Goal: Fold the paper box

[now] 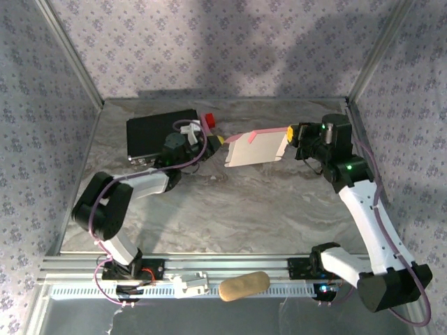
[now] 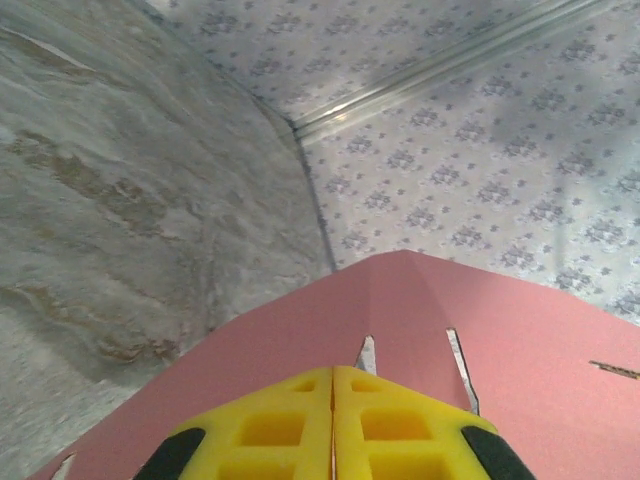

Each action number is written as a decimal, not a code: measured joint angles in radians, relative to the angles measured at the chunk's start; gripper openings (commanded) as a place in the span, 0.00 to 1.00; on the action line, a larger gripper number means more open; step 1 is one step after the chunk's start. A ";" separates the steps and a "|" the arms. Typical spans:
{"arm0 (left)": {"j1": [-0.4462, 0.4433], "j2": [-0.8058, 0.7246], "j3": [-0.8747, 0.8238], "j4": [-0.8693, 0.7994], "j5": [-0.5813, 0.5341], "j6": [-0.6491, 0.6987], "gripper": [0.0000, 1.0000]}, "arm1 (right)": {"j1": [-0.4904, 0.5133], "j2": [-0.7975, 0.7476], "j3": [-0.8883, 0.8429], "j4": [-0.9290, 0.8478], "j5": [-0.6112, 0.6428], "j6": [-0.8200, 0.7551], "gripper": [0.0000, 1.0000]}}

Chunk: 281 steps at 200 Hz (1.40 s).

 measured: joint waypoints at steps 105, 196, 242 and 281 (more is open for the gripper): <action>0.010 0.091 -0.056 0.349 -0.004 -0.155 0.20 | -0.022 0.022 0.000 0.022 -0.029 0.033 0.00; 0.040 0.156 -0.053 0.440 -0.023 -0.254 0.31 | -0.029 0.008 0.000 0.020 -0.037 0.040 0.00; 0.006 0.167 -0.002 0.444 -0.006 -0.254 0.32 | -0.029 0.008 0.000 0.021 -0.038 0.045 0.00; -0.019 0.167 0.002 0.447 -0.004 -0.253 0.32 | -0.034 0.011 0.000 0.029 -0.041 0.050 0.00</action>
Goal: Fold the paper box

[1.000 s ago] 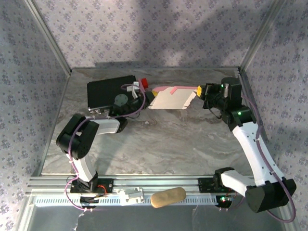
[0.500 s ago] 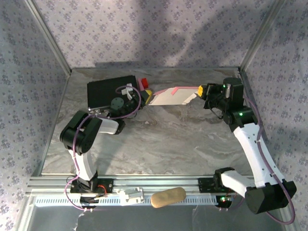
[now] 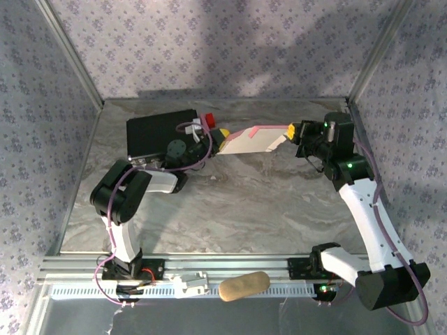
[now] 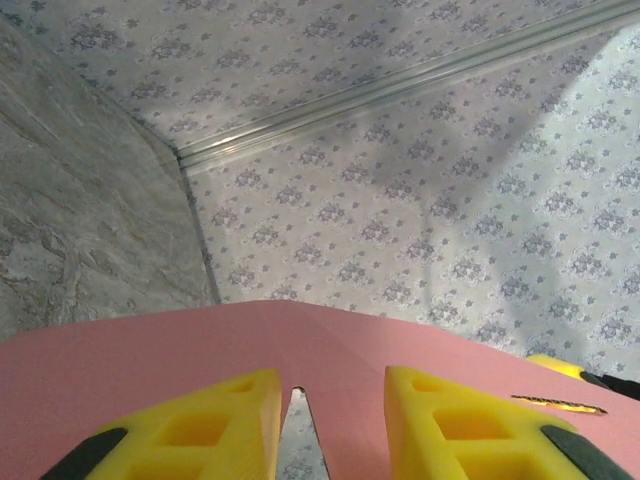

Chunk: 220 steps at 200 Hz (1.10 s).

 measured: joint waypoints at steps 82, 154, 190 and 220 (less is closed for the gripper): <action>-0.036 0.000 -0.049 0.041 -0.023 0.023 0.22 | -0.031 0.021 0.000 0.042 -0.031 0.025 0.00; -0.072 -0.002 -0.085 0.045 -0.027 0.090 0.26 | -0.042 0.027 -0.002 0.053 -0.038 0.025 0.00; -0.089 -0.044 -0.106 -0.014 -0.038 0.164 0.33 | -0.042 0.037 -0.002 0.068 -0.041 0.025 0.00; -0.117 -0.127 -0.109 -0.140 -0.069 0.277 0.34 | -0.040 0.037 -0.003 0.078 -0.040 0.025 0.00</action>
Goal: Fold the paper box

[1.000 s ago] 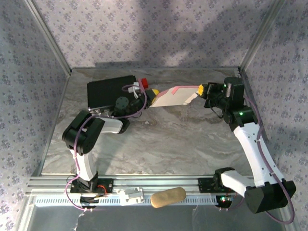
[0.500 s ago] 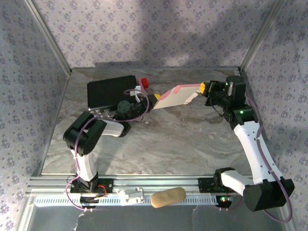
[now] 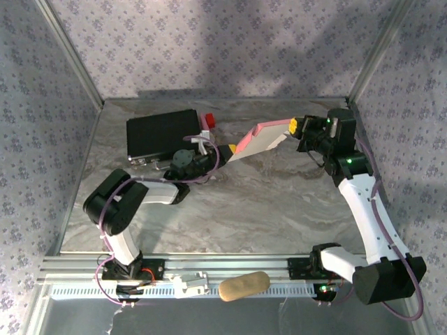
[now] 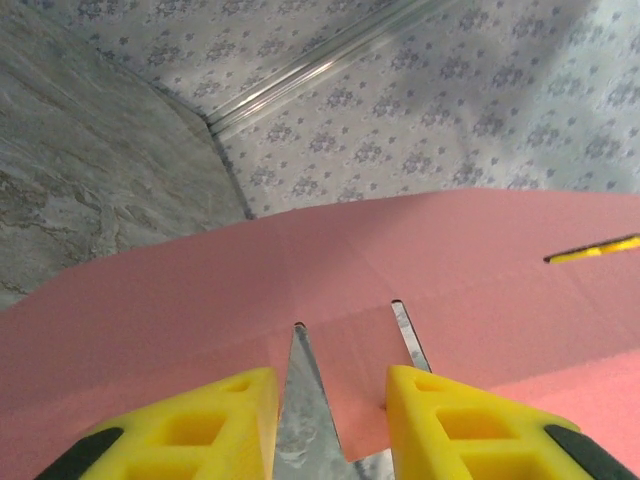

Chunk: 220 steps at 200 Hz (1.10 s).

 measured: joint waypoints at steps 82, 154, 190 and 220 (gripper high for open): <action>-0.037 -0.091 -0.008 -0.172 -0.059 0.172 0.36 | 0.001 0.003 -0.005 0.013 -0.005 0.000 0.00; -0.037 -0.301 -0.135 -0.317 -0.192 0.504 0.30 | -0.005 0.003 -0.006 -0.054 -0.004 -0.019 0.00; -0.048 -0.483 -0.190 -0.404 -0.278 0.597 0.31 | -0.001 -0.057 0.041 -0.195 0.059 -0.109 0.00; -0.188 -0.621 -0.163 -0.554 -0.410 0.753 0.36 | 0.021 -0.162 0.130 -0.314 0.144 -0.195 0.00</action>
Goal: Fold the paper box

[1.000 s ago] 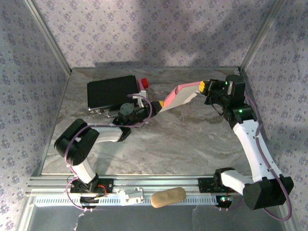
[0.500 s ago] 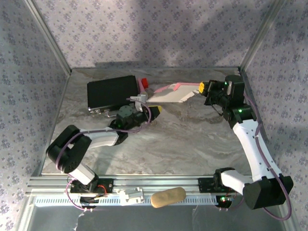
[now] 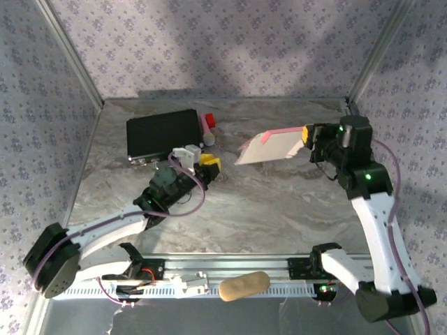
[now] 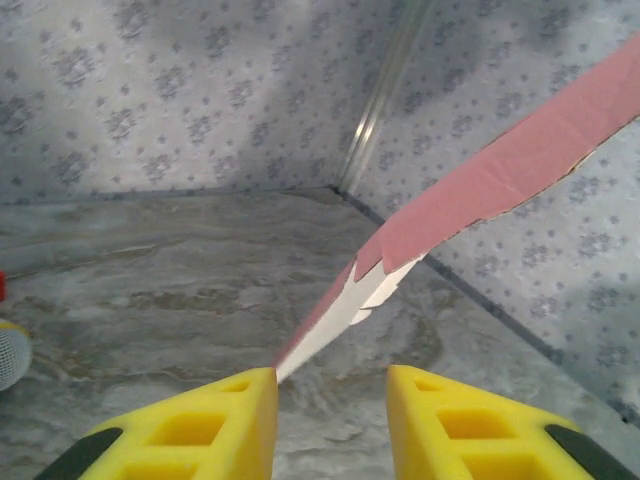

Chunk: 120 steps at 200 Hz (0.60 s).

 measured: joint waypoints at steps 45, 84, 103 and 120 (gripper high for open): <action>-0.196 0.048 0.214 -0.136 -0.138 0.364 0.43 | 0.042 -0.019 0.031 -0.066 0.043 -0.061 0.00; -0.215 0.159 0.311 -0.195 -0.138 0.551 0.46 | 0.068 0.044 0.031 -0.097 0.055 -0.081 0.00; -0.215 0.187 0.323 -0.214 -0.129 0.599 0.46 | 0.070 0.042 0.031 -0.097 0.055 -0.085 0.00; -0.215 0.192 0.333 -0.237 -0.119 0.632 0.46 | 0.070 0.042 0.031 -0.097 0.055 -0.087 0.00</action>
